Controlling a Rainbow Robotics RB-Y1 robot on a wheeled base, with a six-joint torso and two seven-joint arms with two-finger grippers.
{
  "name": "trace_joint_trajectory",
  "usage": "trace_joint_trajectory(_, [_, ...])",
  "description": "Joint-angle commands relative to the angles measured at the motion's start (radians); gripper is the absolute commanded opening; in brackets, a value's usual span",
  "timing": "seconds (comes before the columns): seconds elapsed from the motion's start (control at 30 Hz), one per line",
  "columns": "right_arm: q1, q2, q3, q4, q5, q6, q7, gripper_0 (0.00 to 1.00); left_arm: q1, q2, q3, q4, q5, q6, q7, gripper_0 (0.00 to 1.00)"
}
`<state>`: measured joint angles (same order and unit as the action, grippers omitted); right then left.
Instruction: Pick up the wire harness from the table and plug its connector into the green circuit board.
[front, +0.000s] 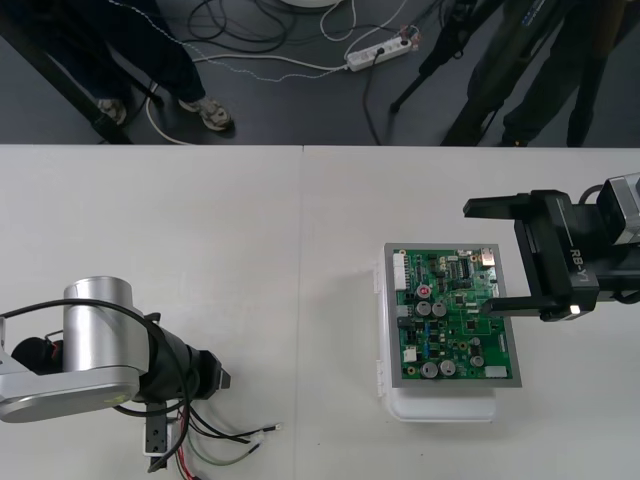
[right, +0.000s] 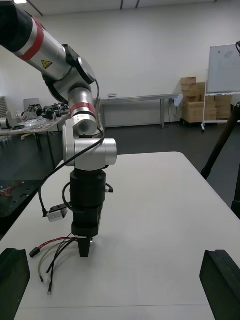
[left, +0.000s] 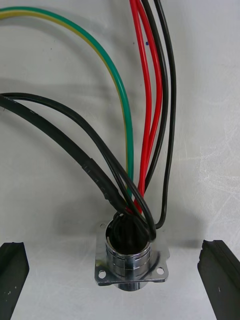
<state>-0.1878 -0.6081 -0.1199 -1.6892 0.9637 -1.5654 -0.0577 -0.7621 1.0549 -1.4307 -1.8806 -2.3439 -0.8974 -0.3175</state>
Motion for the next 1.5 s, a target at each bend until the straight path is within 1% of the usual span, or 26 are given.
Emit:
trace_joint_trajectory(0.03, [-0.035, -0.024, 0.025, -0.032, 0.0, -0.005, 0.075, 1.0, -0.029, -0.024, -0.016, -0.022, -0.028, -0.057, 0.097, 1.0])
trace_joint_trajectory(0.37, [-0.051, -0.022, 0.029, -0.03, 0.001, -0.005, 0.094, 1.0, -0.028, -0.035, -0.04, -0.022, -0.044, -0.058, 0.123, 1.0])
trace_joint_trajectory(0.67, [-0.051, -0.002, 0.029, 0.006, 0.02, -0.005, 0.082, 1.0, -0.028, -0.033, -0.042, -0.022, -0.057, -0.058, 0.132, 1.0])
trace_joint_trajectory(1.03, [-0.048, 0.025, -0.001, 0.009, 0.058, -0.005, 0.048, 1.0, -0.028, -0.038, -0.042, -0.022, -0.077, -0.058, 0.143, 1.0])
trace_joint_trajectory(1.07, [-0.048, 0.025, -0.003, 0.009, 0.058, -0.005, 0.047, 1.0, -0.028, -0.038, -0.042, -0.022, -0.078, -0.058, 0.141, 0.57])
trace_joint_trajectory(1.13, [-0.048, 0.025, -0.007, 0.013, 0.058, -0.005, 0.044, 1.0, -0.028, -0.038, -0.042, -0.022, -0.078, -0.058, 0.143, 0.0])
trace_joint_trajectory(1.5, [-0.05, 0.025, -0.009, 0.014, 0.05, -0.005, 0.032, 1.0, -0.028, -0.038, -0.051, -0.022, -0.094, -0.058, 0.143, 0.0])
